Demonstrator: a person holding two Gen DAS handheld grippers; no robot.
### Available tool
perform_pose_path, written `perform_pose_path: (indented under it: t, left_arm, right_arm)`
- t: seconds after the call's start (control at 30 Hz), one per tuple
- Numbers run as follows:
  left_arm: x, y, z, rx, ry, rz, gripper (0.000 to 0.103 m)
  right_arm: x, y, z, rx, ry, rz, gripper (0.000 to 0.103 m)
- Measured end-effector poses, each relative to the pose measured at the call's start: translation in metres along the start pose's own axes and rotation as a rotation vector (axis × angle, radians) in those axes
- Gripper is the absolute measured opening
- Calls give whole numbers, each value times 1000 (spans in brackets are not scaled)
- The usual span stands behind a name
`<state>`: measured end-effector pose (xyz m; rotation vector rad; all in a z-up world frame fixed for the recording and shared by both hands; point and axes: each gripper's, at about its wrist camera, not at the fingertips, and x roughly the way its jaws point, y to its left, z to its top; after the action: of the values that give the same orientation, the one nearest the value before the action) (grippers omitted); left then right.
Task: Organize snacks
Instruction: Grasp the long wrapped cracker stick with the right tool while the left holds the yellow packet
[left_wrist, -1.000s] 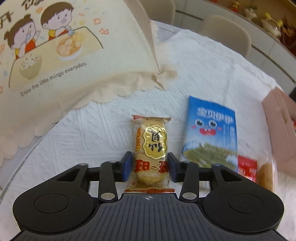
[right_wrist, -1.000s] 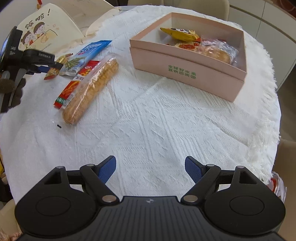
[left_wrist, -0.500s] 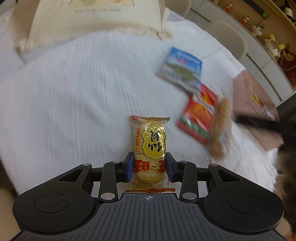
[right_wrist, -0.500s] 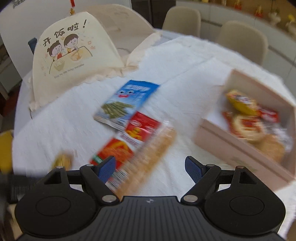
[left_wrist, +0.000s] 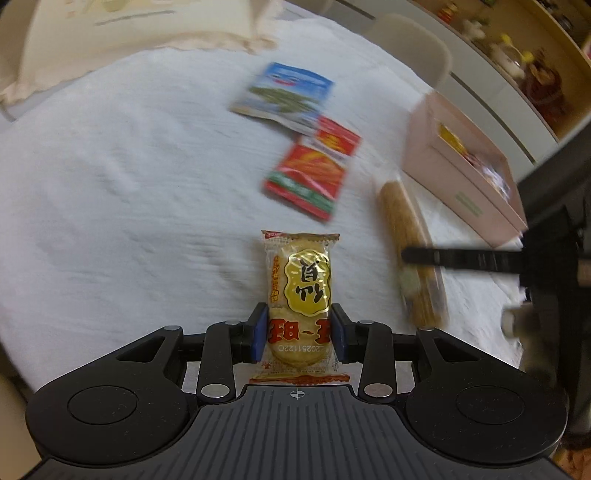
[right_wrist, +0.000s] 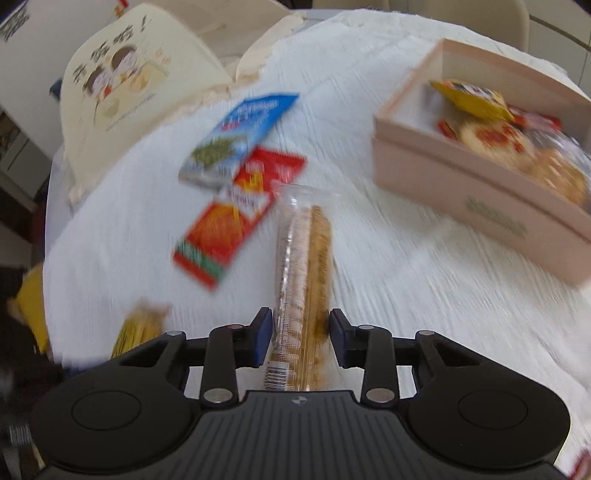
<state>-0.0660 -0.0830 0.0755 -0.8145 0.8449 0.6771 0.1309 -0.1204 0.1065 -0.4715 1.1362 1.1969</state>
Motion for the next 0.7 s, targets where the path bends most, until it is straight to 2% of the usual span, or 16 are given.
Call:
perform_pose_path:
  t: [0.17,0.23,0.3,0.37,0.47,0.6,0.7]
  left_arm:
    - [15,-22,-5,47,36,-21,40]
    - [18,-28,-11,55,52,-25,40]
    - [21,-32,-14,66,57,-19,40]
    - [21,-32,-15,68,55,-16,40]
    - [21,-30,-15,48,61,-26,40]
    - [23,-29,-14,40,66,-28,40]
    - [24,-32,-14,52,68,-19,40]
  right_arm:
    - [-28,-13,-35,-45,-4,-67,35]
    - [-33,-15,-44,-76,-21,-107,43]
    - [-32,-17,-50,-106,-38,-149,60]
    - [-29,-18,-55,-132,-53,-169,67]
    - [-21,-24,-59,-123,-36,-159,69]
    - [-19,-32,-63,-78,-89,-121,86]
    - [-12,-30,-63,-104,-86,-108,99]
